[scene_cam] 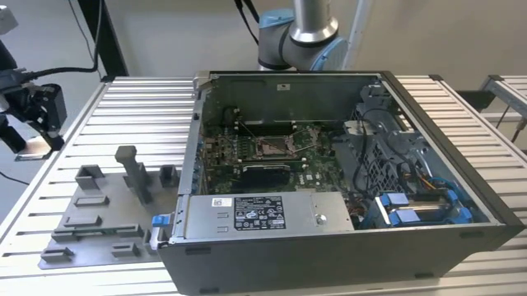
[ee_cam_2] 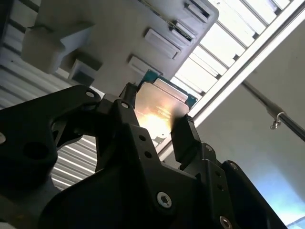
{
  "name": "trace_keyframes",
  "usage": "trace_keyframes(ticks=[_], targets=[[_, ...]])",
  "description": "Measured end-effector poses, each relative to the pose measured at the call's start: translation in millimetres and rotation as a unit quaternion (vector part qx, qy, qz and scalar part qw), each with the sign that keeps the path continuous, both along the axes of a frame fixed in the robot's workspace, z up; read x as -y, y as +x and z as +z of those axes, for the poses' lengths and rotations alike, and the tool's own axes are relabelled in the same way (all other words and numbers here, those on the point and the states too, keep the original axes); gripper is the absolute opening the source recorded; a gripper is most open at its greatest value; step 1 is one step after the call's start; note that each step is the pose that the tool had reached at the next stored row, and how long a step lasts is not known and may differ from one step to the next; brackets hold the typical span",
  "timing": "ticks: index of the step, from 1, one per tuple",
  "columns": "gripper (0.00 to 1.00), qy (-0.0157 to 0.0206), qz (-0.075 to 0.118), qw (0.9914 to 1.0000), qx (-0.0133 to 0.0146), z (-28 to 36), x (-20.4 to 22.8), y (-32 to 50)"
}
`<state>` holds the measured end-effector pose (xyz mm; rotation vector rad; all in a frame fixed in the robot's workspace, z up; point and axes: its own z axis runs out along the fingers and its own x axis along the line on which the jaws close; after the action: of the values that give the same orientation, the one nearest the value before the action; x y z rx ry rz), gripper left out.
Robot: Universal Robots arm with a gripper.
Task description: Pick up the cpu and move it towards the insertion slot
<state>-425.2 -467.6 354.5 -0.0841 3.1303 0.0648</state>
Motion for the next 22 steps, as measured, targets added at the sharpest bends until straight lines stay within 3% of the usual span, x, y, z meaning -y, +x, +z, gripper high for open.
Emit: trace_keyframes(ticks=[3,10,14,22], targets=[[0.00,0.0000,0.000,1.00000,0.0000,6.6,0.0,0.0],[0.00,0.0000,0.000,1.00000,-0.0001,6.8,0.0,2.5],[0.00,0.0000,0.000,1.00000,-0.0001,6.7,0.0,13.1],[0.00,0.0000,0.000,1.00000,-0.0004,6.7,0.0,41.7]])
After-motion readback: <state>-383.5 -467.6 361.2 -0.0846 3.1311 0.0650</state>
